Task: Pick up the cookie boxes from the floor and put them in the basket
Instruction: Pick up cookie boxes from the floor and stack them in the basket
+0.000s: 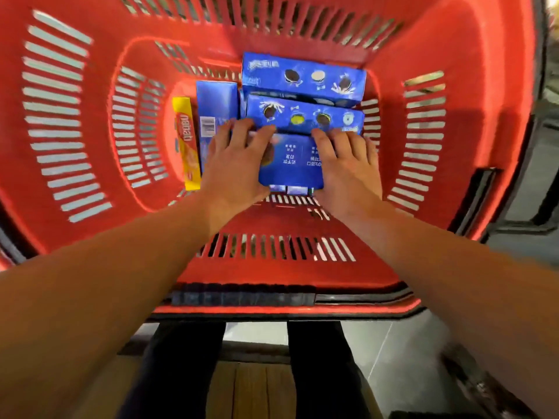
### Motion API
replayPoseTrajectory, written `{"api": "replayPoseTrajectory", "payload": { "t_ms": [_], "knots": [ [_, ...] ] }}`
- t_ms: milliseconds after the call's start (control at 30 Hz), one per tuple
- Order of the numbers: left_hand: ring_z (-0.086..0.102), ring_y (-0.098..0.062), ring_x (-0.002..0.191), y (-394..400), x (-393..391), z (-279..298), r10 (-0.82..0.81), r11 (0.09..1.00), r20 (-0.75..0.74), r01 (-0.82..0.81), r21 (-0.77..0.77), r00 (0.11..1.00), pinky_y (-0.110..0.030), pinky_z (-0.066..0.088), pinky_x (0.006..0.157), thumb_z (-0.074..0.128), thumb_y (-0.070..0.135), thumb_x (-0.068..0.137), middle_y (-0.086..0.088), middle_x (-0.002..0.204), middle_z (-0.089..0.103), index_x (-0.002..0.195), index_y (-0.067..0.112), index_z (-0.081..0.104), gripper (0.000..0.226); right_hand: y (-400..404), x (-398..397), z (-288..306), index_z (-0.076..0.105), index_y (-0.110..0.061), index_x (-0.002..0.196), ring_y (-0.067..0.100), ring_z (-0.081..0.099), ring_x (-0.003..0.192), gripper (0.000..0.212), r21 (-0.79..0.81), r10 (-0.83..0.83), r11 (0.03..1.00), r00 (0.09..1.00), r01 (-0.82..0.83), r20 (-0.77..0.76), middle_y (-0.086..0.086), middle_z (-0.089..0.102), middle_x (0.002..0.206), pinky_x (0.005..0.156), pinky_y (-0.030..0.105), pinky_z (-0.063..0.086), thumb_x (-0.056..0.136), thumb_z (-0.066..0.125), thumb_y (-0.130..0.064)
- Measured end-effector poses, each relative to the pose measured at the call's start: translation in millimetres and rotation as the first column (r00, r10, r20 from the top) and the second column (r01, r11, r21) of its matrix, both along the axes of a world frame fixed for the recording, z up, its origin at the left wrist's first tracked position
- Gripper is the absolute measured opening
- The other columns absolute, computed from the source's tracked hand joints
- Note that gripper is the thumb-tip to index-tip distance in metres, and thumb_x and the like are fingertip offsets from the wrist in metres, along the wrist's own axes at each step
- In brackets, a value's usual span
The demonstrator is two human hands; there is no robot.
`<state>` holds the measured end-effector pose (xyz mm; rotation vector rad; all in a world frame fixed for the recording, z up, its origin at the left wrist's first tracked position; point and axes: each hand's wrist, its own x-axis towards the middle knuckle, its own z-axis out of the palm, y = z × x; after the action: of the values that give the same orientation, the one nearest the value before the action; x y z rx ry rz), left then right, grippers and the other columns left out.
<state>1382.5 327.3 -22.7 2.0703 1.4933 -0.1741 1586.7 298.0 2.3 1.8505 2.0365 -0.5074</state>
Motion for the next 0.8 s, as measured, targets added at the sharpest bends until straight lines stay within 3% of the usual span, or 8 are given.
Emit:
{"api": "replayPoseTrajectory", "payload": {
  "t_ms": [100, 233, 433, 533, 633, 733, 800],
  "knots": [
    [0.026, -0.038, 0.136, 5.2, 10.7, -22.6, -0.031, 0.999, -0.018, 0.031, 0.019, 0.999, -0.051, 0.029, 0.110, 0.083, 0.034, 0.052, -0.011, 0.147, 0.031, 0.142, 0.024, 0.036, 0.102, -0.4, 6.6, -23.6, 0.032, -0.018, 0.148, 0.034, 0.037, 0.132, 0.099, 0.070, 0.020, 0.997, 0.998, -0.024, 0.057, 0.007, 0.040, 0.145, 0.115, 0.051, 0.025, 0.063, 0.082, -0.021],
    [0.024, -0.039, 0.139, 6.0, 16.4, -35.6, -0.010, 0.999, -0.047, 0.012, 0.046, 0.999, -0.052, 0.026, 0.111, 0.083, 0.030, 0.056, -0.012, 0.151, 0.029, 0.142, 0.022, 0.037, 0.098, -2.6, 10.1, -30.4, 0.028, -0.020, 0.149, 0.036, 0.034, 0.136, 0.096, 0.015, -0.001, 1.000, 0.997, -0.001, 0.080, 0.009, 0.036, 0.149, 0.115, 0.050, 0.026, 0.068, 0.078, -0.021],
    [0.023, -0.040, 0.139, 1.7, 13.6, -4.9, 0.039, 0.996, -0.033, -0.041, -0.079, 0.999, -0.052, 0.026, 0.113, 0.081, 0.041, 0.063, -0.011, 0.151, 0.028, 0.147, 0.024, 0.029, 0.101, -3.6, 12.9, 12.6, 0.025, -0.021, 0.150, 0.033, 0.027, 0.140, 0.091, -0.092, 0.002, 0.996, 1.000, 0.000, 0.024, 0.006, 0.028, 0.153, 0.118, 0.047, 0.022, 0.073, 0.075, -0.021],
    [0.031, -0.040, 0.136, 0.5, 5.5, 40.0, 0.038, 0.991, -0.027, -0.041, -0.127, 0.999, -0.051, 0.029, 0.112, 0.077, 0.046, 0.066, -0.016, 0.148, 0.035, 0.147, 0.019, 0.030, 0.098, -10.4, 9.9, 65.8, 0.022, -0.021, 0.151, 0.032, 0.017, 0.145, 0.087, -0.176, 0.012, 0.984, 0.999, -0.018, -0.034, 0.005, 0.022, 0.156, 0.120, 0.045, 0.016, 0.079, 0.069, -0.030],
    [0.045, -0.040, 0.125, -7.1, -2.1, 110.0, 0.129, 0.974, 0.003, -0.126, -0.189, 0.992, -0.047, 0.036, 0.106, 0.073, 0.050, 0.068, -0.019, 0.133, 0.052, 0.140, 0.012, 0.043, 0.086, -16.9, 1.7, 130.8, 0.014, -0.021, 0.154, 0.032, 0.009, 0.148, 0.088, -0.243, 0.027, 0.969, 0.997, -0.043, -0.070, 0.004, 0.016, 0.160, 0.121, 0.046, 0.011, 0.085, 0.065, -0.038],
    [0.061, -0.038, 0.102, -22.9, -7.4, 200.4, 0.211, 0.971, 0.148, -0.190, -0.147, 0.966, -0.038, 0.044, 0.092, 0.066, 0.045, 0.065, -0.020, 0.109, 0.067, 0.124, 0.008, 0.059, 0.071, -22.9, -4.8, 200.7, 0.015, -0.020, 0.154, 0.033, 0.010, 0.148, 0.087, -0.235, 0.044, 0.970, 0.994, -0.066, -0.100, 0.005, 0.016, 0.160, 0.121, 0.046, 0.012, 0.086, 0.064, -0.039],
    [0.063, -0.036, 0.101, -43.5, -9.2, 255.3, 0.257, 0.963, 0.200, -0.234, -0.130, 0.945, -0.037, 0.044, 0.091, 0.063, 0.042, 0.065, -0.023, 0.106, 0.067, 0.122, 0.004, 0.061, 0.068, -28.9, -9.3, 239.9, 0.018, -0.019, 0.154, 0.034, 0.015, 0.146, 0.088, -0.199, 0.103, 0.972, 0.988, -0.124, -0.114, 0.006, 0.021, 0.158, 0.120, 0.046, 0.016, 0.083, 0.066, -0.042]
  ]
}}
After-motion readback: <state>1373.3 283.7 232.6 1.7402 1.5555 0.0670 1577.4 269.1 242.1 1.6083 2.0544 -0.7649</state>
